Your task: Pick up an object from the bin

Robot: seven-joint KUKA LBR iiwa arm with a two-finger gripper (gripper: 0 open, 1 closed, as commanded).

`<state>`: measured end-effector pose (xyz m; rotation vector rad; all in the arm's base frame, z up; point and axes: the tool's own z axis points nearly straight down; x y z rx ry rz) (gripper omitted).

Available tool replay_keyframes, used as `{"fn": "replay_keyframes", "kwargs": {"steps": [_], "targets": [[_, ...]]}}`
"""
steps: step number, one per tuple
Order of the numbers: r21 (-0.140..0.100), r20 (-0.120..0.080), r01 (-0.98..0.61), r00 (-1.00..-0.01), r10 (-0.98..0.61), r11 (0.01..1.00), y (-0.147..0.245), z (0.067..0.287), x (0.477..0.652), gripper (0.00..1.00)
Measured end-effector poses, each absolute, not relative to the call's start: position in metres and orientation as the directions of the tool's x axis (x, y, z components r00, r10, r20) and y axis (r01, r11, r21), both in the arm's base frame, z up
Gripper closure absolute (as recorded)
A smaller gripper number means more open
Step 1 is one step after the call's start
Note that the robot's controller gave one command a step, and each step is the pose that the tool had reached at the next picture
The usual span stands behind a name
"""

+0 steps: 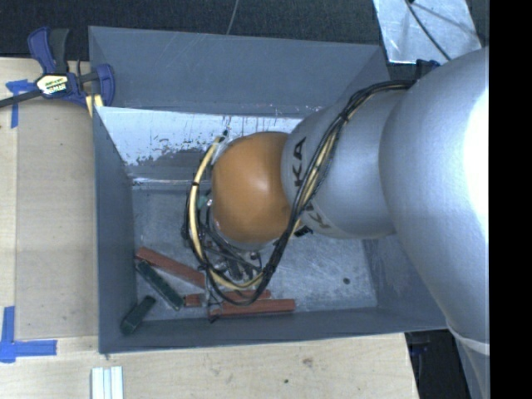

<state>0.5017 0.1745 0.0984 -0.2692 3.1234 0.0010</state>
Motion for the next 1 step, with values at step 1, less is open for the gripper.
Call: {"fn": "replay_keyframes", "kwargs": {"steps": [1], "targets": [[0.0, -0.001, -0.03, -1.0, -0.03, 1.0, 0.1895, 0.0794, 0.5067, 1.0]]}}
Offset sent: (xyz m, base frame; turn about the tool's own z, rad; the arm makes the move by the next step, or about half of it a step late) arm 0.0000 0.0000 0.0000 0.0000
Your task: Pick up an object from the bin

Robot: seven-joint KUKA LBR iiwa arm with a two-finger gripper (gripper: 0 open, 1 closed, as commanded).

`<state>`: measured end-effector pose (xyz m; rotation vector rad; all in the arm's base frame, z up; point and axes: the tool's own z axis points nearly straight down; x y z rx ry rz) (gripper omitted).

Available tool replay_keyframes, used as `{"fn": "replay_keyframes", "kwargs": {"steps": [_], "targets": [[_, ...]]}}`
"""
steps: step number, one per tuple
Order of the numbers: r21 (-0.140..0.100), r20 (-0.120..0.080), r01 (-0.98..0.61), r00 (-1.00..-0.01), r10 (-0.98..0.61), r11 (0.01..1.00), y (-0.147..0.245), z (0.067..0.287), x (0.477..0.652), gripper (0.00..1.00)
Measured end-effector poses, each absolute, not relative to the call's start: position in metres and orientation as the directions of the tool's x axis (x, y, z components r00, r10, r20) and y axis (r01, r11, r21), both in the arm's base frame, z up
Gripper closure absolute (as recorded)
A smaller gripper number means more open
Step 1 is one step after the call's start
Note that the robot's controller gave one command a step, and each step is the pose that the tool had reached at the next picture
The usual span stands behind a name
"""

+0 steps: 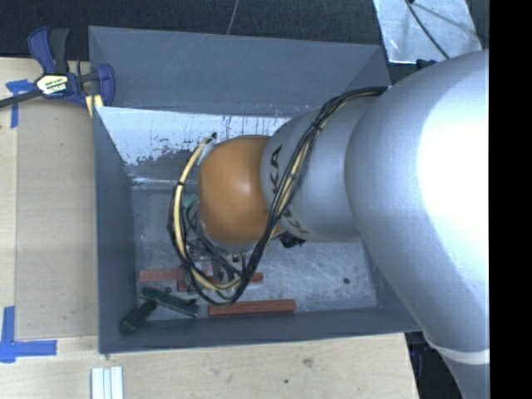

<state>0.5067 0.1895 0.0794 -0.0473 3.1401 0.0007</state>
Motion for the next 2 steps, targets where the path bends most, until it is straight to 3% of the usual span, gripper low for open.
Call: {"fn": "replay_keyframes", "kwargs": {"steps": [1, 2], "targets": [[0.0, -0.001, -0.029, -1.0, -0.029, 1.0, 0.189, 0.079, 0.507, 1.0], [-0.001, 0.004, -0.01, -1.0, -0.01, 1.0, 0.196, 0.13, 0.527, 1.0]]}}
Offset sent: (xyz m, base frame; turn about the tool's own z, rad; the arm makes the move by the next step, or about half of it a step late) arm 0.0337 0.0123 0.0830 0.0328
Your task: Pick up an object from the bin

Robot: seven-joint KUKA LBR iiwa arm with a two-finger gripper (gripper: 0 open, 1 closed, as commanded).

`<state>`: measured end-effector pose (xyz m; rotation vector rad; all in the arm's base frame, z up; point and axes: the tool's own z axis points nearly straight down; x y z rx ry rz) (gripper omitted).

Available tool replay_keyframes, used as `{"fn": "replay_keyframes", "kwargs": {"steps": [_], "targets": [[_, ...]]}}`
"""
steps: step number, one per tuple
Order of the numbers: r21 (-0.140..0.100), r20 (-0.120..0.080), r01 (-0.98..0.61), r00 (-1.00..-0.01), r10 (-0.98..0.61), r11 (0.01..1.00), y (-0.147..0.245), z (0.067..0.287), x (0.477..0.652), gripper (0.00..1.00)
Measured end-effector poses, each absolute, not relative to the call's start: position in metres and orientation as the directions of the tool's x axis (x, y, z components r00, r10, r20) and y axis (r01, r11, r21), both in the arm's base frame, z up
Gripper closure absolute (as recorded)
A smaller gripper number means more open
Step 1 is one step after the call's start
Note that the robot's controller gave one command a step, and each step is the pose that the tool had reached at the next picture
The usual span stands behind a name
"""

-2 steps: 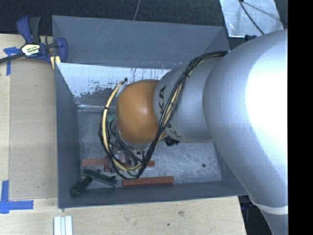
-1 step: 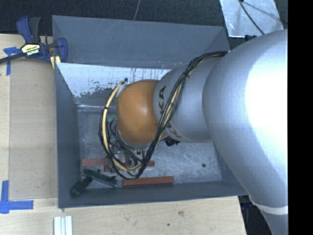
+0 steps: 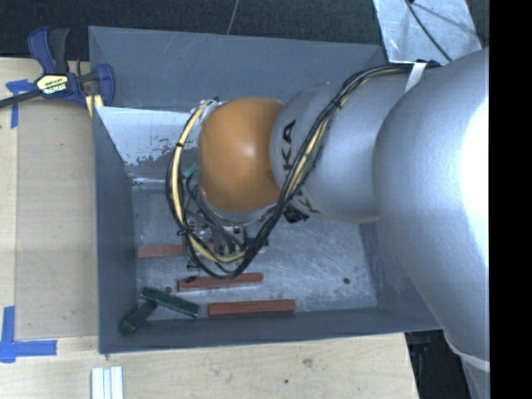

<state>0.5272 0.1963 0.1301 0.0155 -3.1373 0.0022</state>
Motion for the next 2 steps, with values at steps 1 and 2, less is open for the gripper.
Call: {"fn": "replay_keyframes", "kwargs": {"steps": [1, 2], "targets": [[0.0, -0.001, 0.006, -1.0, 0.006, 1.0, 0.204, 0.178, 0.511, 1.0], [0.002, -0.004, 0.005, -1.0, 0.005, 1.0, 0.206, 0.219, 0.49, 1.0]]}}
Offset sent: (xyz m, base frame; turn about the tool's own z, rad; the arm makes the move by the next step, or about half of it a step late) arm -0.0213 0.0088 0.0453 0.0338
